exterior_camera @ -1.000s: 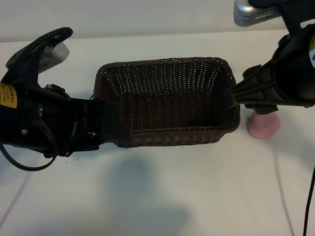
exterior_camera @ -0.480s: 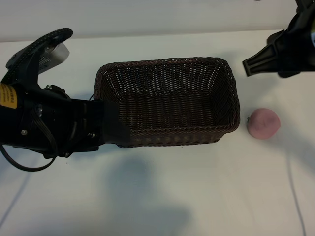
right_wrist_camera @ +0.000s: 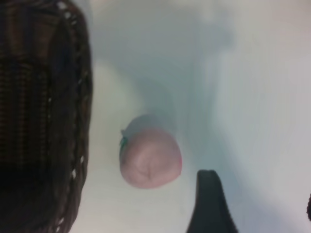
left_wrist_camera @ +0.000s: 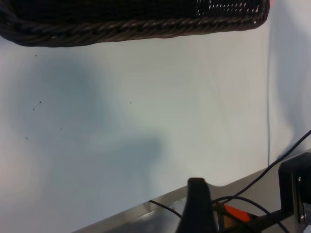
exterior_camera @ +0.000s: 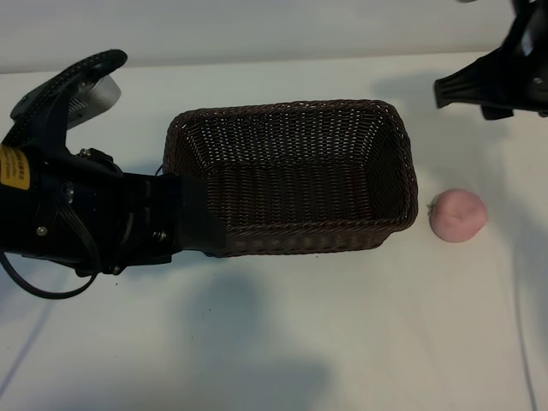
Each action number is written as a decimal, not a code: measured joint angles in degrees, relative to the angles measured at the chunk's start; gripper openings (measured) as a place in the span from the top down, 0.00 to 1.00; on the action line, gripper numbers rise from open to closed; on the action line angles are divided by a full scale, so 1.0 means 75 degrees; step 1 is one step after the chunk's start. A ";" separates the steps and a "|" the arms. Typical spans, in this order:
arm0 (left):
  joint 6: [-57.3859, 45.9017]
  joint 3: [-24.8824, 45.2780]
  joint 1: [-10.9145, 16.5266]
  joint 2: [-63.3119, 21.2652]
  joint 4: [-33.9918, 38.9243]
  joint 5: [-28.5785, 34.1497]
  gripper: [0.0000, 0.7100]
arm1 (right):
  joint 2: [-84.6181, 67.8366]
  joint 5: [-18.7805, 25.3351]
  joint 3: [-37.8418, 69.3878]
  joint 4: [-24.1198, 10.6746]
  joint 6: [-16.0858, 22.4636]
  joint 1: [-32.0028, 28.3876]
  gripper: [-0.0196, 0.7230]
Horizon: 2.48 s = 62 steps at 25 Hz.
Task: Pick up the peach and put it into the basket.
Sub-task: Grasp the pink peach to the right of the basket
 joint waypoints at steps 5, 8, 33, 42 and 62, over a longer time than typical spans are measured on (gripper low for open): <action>0.0000 0.0000 0.0000 0.0000 0.0000 0.0000 0.25 | 0.0000 -0.0876 0.1014 0.0729 -0.0388 -0.0791 0.33; 0.0000 0.0000 0.0000 0.0000 0.0000 0.0000 0.25 | 0.0000 -0.2018 0.2088 0.1146 -0.0570 -0.0912 0.33; 0.0000 0.0000 0.0000 0.0000 0.0000 0.0004 0.25 | 0.1765 -0.4456 0.3288 0.1497 -0.1160 -0.0912 0.57; 0.0000 0.0000 0.0000 0.0000 0.0000 0.0004 0.25 | 0.1671 -0.4218 0.3288 0.1540 -0.1217 -0.0912 0.95; 0.0000 0.0000 0.0000 0.0000 0.0000 0.0004 0.25 | 0.0507 -0.4178 0.3288 0.1712 -0.1430 -0.1234 0.57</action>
